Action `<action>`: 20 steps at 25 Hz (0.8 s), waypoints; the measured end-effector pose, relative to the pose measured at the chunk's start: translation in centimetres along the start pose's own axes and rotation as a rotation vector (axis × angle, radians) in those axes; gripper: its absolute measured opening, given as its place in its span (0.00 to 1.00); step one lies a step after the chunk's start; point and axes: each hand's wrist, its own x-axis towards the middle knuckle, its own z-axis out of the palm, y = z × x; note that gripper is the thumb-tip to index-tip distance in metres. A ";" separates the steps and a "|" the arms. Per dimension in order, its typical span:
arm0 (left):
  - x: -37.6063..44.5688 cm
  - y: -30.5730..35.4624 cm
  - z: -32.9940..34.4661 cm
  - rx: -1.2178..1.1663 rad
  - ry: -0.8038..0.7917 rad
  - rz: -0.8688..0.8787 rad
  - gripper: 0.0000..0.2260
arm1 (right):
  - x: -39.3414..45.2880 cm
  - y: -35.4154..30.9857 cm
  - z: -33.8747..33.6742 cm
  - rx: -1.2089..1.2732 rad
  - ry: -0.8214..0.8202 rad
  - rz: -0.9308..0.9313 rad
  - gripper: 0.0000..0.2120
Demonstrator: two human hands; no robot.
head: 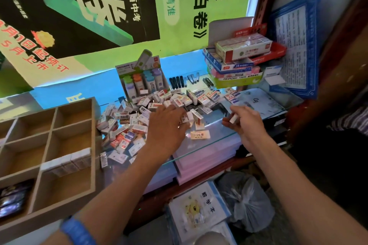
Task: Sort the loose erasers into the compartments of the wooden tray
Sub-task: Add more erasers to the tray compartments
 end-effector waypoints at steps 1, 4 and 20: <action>-0.1 0.4 -0.5 -0.202 0.038 -0.117 0.14 | 0.9 -0.4 -0.1 -0.090 0.054 -0.045 0.03; -0.3 1.7 -2.3 -0.892 0.030 -0.511 0.15 | 4.7 -2.4 0.0 -0.818 0.177 -0.435 0.09; -5.6 -0.1 -7.0 -1.805 0.037 -1.071 0.08 | -2.4 -0.9 4.3 -0.362 0.065 -0.393 0.10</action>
